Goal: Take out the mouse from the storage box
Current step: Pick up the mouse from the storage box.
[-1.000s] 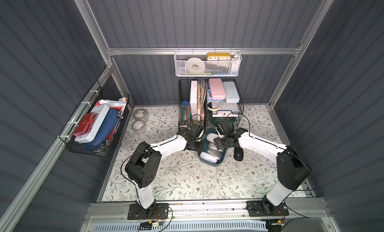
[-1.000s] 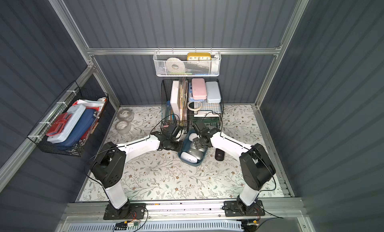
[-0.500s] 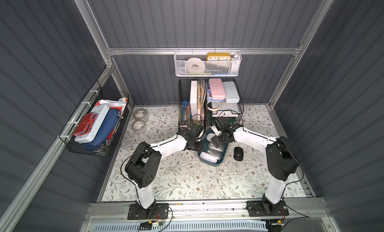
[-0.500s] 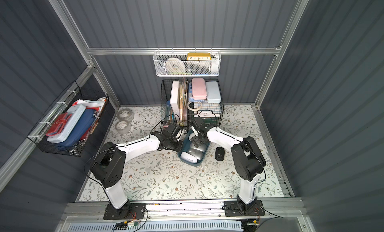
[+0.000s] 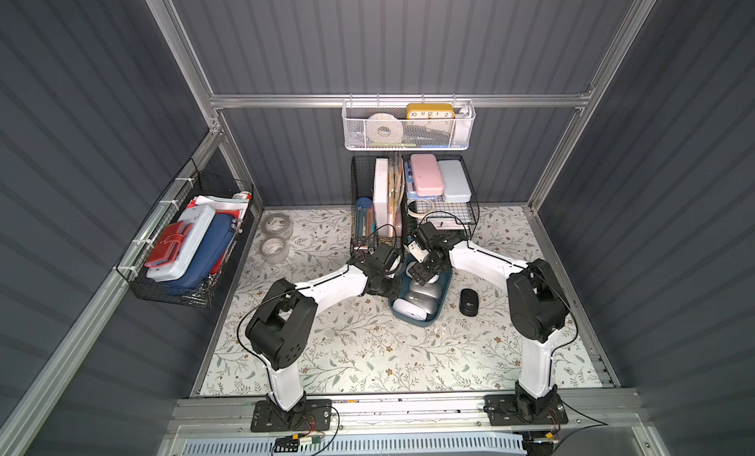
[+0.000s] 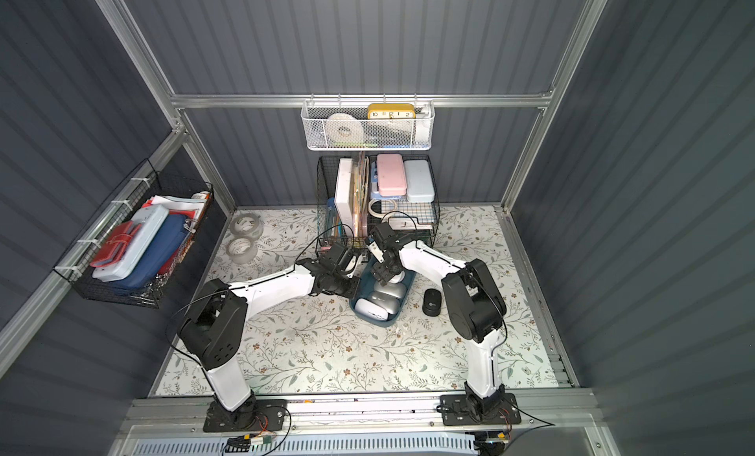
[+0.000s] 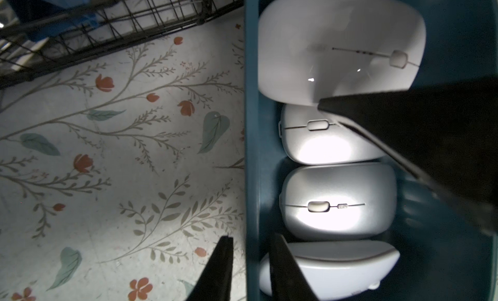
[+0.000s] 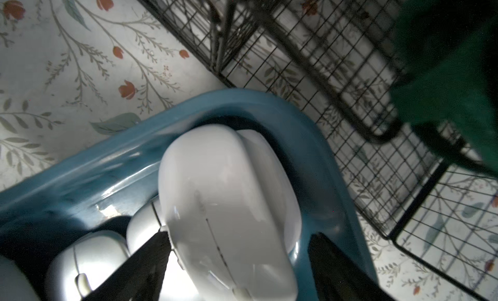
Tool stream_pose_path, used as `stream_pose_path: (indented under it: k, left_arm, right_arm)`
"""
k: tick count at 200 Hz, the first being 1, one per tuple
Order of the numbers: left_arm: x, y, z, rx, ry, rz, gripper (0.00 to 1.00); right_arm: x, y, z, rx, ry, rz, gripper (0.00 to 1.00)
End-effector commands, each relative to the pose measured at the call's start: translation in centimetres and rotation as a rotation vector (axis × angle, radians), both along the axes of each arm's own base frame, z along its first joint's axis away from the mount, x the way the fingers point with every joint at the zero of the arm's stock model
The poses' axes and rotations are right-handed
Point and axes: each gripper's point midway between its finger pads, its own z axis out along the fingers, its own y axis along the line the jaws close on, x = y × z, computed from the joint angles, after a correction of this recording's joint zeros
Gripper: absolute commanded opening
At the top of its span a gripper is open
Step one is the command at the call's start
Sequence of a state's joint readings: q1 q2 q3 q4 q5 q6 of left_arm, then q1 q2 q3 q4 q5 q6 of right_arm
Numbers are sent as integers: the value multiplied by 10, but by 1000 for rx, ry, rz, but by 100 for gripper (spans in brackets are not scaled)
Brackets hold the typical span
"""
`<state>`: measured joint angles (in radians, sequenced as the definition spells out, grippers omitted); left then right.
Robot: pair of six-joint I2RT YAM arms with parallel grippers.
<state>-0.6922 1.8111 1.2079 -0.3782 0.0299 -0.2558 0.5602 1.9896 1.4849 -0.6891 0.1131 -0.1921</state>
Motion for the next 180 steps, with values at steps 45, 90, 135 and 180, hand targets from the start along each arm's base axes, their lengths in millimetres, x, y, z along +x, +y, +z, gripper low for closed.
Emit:
stream_pose_path:
  k: [45,90,135,180]
  left_arm:
    - [-5,1,10,-33,-2,-11,30]
    - [-6,2,11,-39,-4,-7,34]
    - [-9,5,12,-44,-3,1,42]
    - [-13,7,20,-64,-5,23,53]
  right_arm:
    - [2,7,-9,-6,41,47,86]
    - [6,5,-13,-38,30,28,82]
    - [2,9,-8,-1,39,21,64]
    - [-4,13,13,81,4,-38,58]
